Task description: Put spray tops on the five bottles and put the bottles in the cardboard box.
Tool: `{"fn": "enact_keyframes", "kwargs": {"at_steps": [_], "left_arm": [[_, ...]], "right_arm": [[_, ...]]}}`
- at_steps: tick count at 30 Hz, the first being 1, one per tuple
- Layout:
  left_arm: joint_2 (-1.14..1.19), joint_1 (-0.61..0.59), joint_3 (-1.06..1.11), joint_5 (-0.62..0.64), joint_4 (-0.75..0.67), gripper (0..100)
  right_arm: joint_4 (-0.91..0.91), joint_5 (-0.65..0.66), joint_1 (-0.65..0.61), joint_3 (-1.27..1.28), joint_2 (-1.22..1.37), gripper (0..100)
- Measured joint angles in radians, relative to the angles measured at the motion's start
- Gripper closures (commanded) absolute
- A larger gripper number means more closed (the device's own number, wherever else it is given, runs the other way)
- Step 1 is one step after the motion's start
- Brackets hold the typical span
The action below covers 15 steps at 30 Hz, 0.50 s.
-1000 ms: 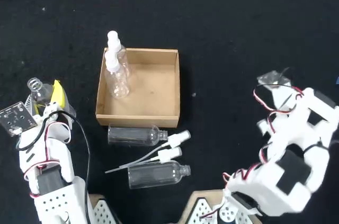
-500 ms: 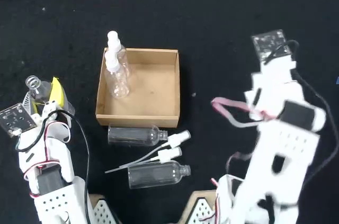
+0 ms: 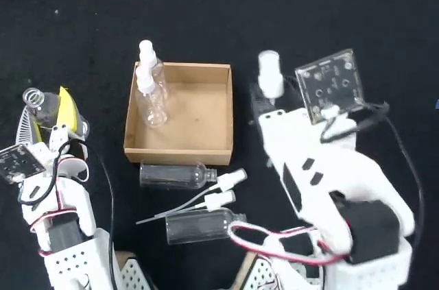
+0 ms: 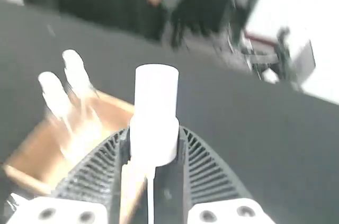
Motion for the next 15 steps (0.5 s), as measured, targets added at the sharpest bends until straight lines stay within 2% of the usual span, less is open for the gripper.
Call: {"fn": "enact_keyframes", "kwargs": {"at_steps": [3,7,15], "left_arm": [[0.0,0.031,0.0,0.0,-0.003,97],[0.0,0.14,0.0,0.0,-0.006,97],[-0.003,0.201,0.0,0.0,-0.028,97]], "right_arm": [[-0.077,-0.069,-0.051,-0.051,0.0,98.7],[-0.193,-0.133,-0.118,-0.086,-0.003,98.7],[-0.434,-0.152,-0.17,-0.086,-0.006,98.7]]}}
